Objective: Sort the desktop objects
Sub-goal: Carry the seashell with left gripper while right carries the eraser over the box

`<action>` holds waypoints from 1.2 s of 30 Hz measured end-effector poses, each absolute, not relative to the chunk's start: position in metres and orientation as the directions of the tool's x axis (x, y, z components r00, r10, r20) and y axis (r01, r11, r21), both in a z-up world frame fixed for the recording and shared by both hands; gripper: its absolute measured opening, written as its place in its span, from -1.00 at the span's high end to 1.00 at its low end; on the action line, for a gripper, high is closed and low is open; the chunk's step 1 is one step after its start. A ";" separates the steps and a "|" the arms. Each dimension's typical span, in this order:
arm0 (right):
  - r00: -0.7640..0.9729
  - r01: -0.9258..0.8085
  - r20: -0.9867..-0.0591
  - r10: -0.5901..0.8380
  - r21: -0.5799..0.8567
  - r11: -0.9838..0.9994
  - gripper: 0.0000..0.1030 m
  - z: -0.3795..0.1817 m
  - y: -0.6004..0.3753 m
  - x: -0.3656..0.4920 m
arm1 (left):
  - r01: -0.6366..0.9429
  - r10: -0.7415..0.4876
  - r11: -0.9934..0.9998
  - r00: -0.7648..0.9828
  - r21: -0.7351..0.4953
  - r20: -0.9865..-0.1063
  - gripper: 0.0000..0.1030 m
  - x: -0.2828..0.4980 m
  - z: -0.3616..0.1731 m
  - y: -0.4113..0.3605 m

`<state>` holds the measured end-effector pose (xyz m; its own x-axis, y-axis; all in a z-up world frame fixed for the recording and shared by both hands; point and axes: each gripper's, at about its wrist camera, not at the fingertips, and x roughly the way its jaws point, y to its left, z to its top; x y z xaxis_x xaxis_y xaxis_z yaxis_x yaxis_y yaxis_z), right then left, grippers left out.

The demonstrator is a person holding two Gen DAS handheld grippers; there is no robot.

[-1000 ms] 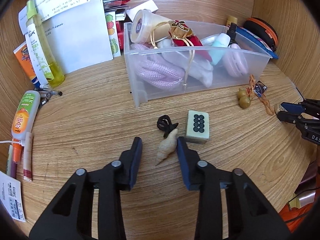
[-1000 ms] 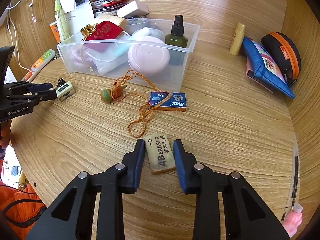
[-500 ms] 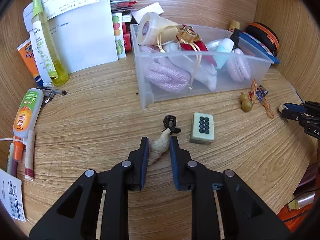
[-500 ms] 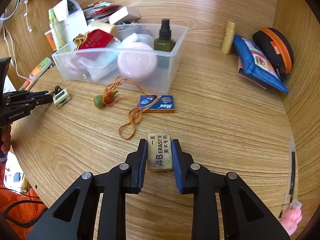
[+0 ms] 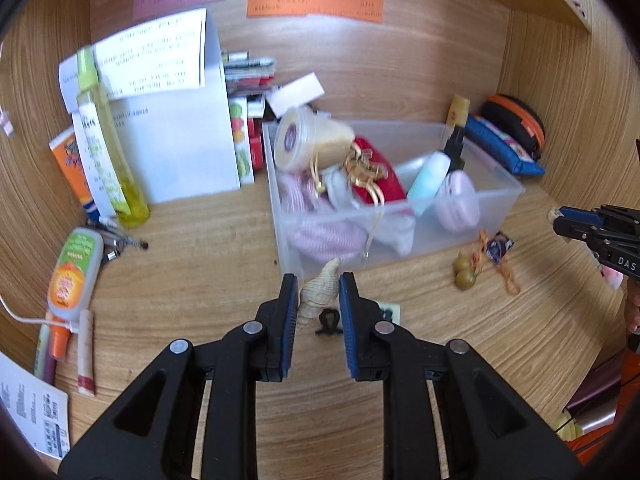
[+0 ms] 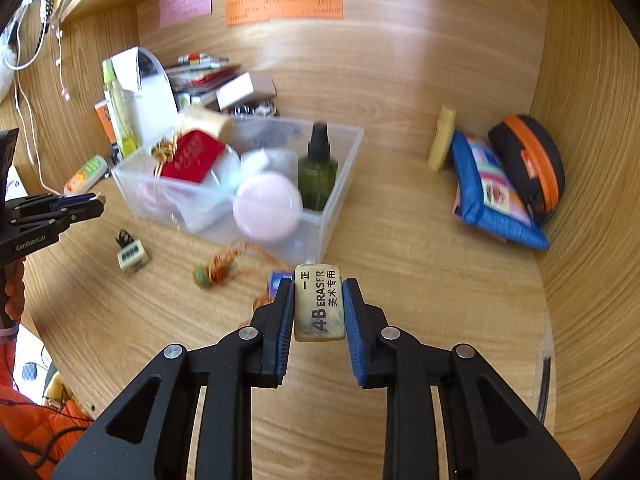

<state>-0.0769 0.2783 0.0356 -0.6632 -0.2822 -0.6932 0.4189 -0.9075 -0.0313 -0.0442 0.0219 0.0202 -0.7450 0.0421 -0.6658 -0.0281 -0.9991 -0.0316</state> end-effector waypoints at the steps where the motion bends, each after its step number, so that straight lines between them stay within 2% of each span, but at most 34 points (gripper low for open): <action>1: -0.668 0.421 -0.687 -0.287 -0.029 -0.907 0.58 0.039 0.278 -0.079 | -0.028 0.043 -0.999 -0.749 -0.033 -0.661 0.61 -0.044 0.022 0.022; 17: -0.722 0.437 -0.615 -0.316 -0.050 -0.898 0.57 0.073 0.265 -0.117 | -0.037 0.065 -0.998 -0.797 -0.059 -0.600 0.61 -0.068 0.049 0.018; 25: -0.701 0.452 -0.621 -0.350 -0.007 -0.892 0.58 0.072 0.253 -0.142 | -0.046 0.074 -0.997 -0.811 -0.062 -0.580 0.61 -0.090 0.059 0.014; 36: -0.674 0.443 -0.641 -0.366 0.044 -0.895 0.57 0.055 0.244 -0.167 | -0.060 0.097 -0.995 -0.777 -0.080 -0.623 0.61 -0.119 0.042 0.017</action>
